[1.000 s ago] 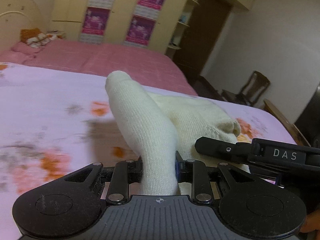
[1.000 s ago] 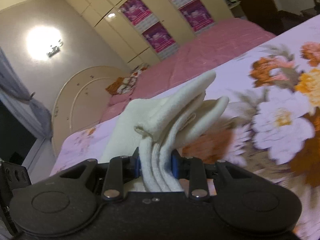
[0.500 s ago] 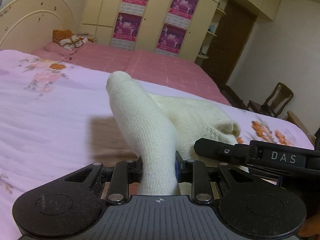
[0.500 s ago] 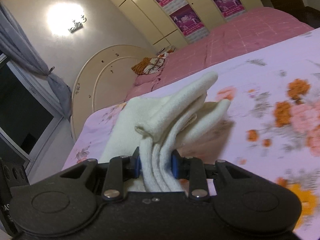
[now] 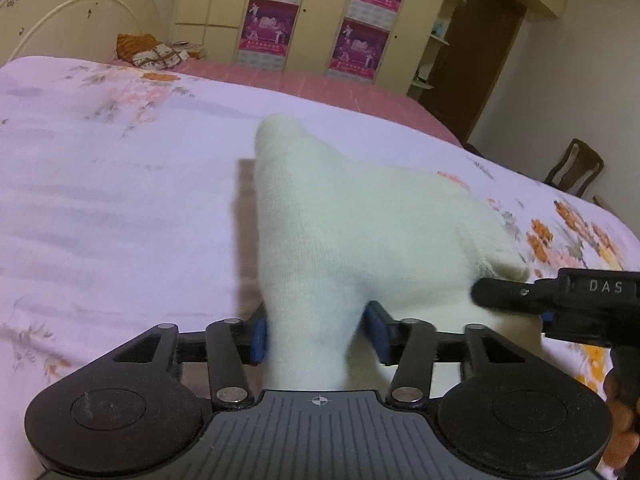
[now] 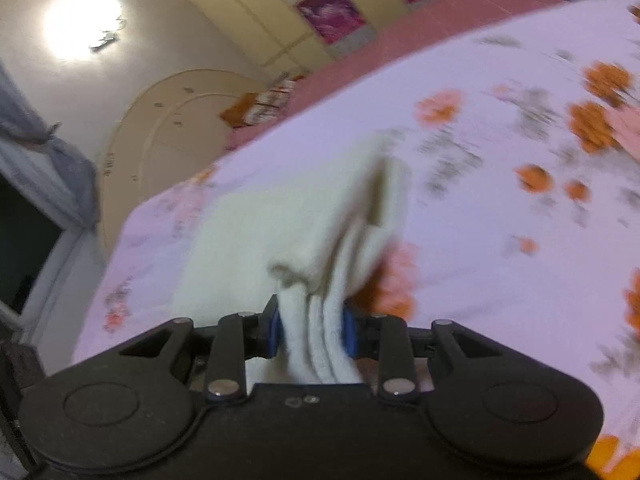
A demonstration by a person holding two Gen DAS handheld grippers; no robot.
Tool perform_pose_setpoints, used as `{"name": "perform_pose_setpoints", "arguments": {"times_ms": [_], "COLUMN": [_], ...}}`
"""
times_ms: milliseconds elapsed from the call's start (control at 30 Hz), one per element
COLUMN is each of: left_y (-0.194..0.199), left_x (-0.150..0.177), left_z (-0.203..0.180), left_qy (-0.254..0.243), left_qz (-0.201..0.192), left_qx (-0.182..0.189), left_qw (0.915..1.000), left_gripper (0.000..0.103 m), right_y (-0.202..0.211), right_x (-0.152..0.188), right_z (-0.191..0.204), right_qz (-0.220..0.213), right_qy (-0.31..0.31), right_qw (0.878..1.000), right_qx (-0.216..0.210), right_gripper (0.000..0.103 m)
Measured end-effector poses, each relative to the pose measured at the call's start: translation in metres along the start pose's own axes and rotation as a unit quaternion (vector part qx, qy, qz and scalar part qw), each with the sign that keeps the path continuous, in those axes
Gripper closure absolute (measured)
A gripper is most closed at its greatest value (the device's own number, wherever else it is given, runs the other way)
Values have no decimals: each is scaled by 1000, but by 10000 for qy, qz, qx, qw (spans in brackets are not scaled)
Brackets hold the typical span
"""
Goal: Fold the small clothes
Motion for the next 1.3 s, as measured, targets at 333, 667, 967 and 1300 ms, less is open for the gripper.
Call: {"name": "perform_pose_setpoints", "arguments": {"times_ms": [333,667,967,1300], "left_y": [17,-40,-38,-9], "left_x": [-35,-51,-50,-29], "left_z": [-1,15,12,-14], "left_qy": [290,348,259,-110], "left_qz": [-340,-95,-17,105], "left_qx": [64,-223,-309,-377], "left_qw": [9990,9991,9992,9992], "left_gripper": [50,43,40,18], "right_y": [25,-15,-18,47], "right_x": [-25,-46,-46,-2], "right_z": [9,40,43,51], "right_qz": [-382,-518,-459,-702], "right_qy": [-111,956,1107,1452], "right_qw": [9992,9911,9882,9827], "right_qx": [101,769,950,913], "right_gripper": [68,79,77,75]}}
Point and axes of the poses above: each gripper's, at about its wrist camera, not at the fingertips, and y roughly against the way its jaws point, z to its left, x to its underside, the point moved 9 cm from there along -y, roughly the way its jaws point, and after that the axes turned 11 degrees about x, right-handed, at the moved point
